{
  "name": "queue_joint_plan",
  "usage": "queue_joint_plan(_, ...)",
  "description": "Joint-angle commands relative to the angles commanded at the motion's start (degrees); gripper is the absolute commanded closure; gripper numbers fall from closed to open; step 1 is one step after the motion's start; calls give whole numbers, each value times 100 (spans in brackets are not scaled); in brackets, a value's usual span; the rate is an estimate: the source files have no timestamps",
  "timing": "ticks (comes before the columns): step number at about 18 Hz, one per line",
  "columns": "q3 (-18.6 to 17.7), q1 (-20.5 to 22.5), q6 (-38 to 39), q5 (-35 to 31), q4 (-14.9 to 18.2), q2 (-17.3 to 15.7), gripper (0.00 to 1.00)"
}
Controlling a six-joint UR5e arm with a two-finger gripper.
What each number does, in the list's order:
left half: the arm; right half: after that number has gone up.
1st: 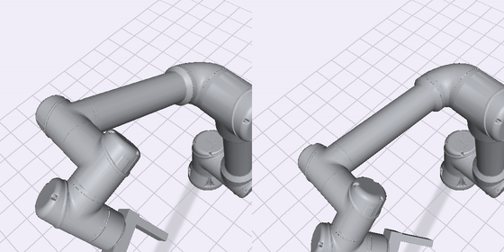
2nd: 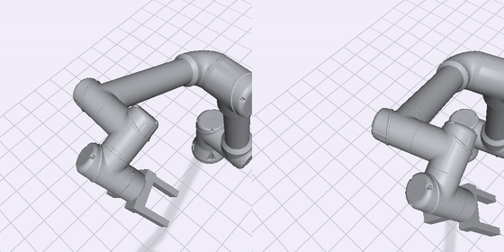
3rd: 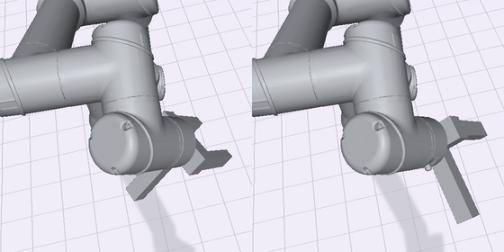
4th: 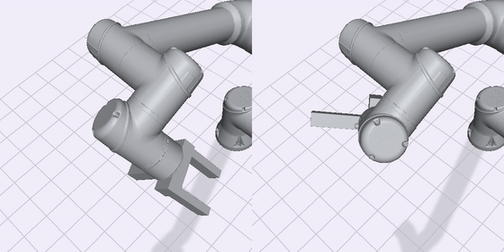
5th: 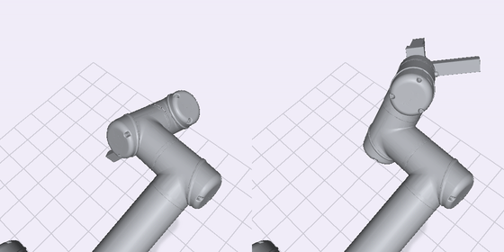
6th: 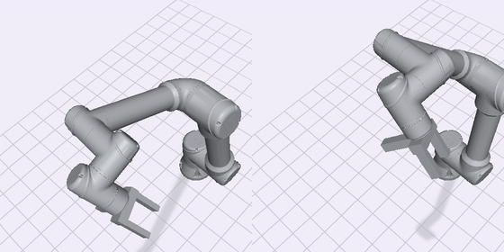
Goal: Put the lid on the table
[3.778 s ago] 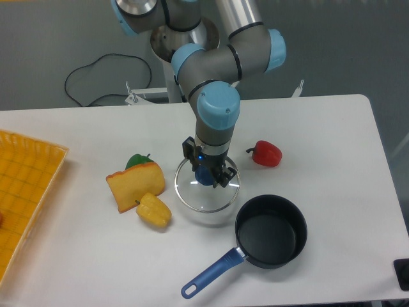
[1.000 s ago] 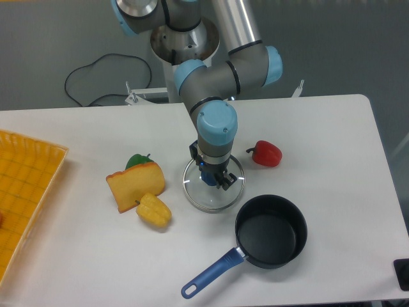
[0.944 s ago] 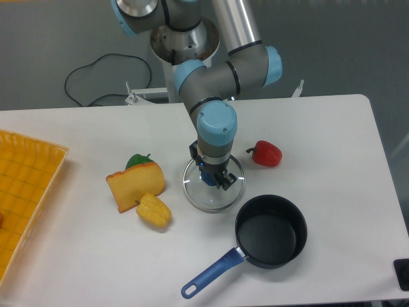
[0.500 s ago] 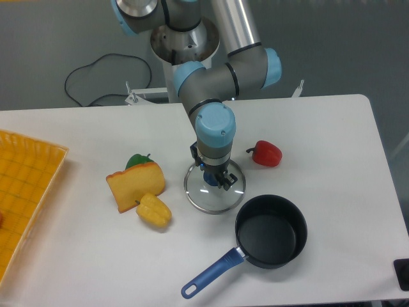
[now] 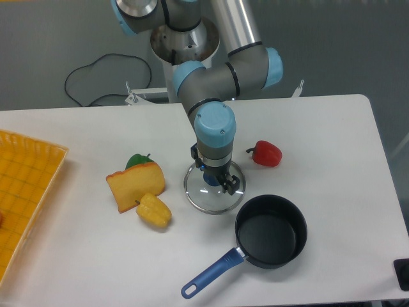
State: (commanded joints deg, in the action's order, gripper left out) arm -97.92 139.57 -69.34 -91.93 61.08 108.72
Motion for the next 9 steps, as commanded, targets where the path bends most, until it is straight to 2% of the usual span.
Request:
queue_joint_plan(4,370,0,-53,0,88,-132,0)
queue_joint_plan(9,397,-132,-70,26,88,-492,0)
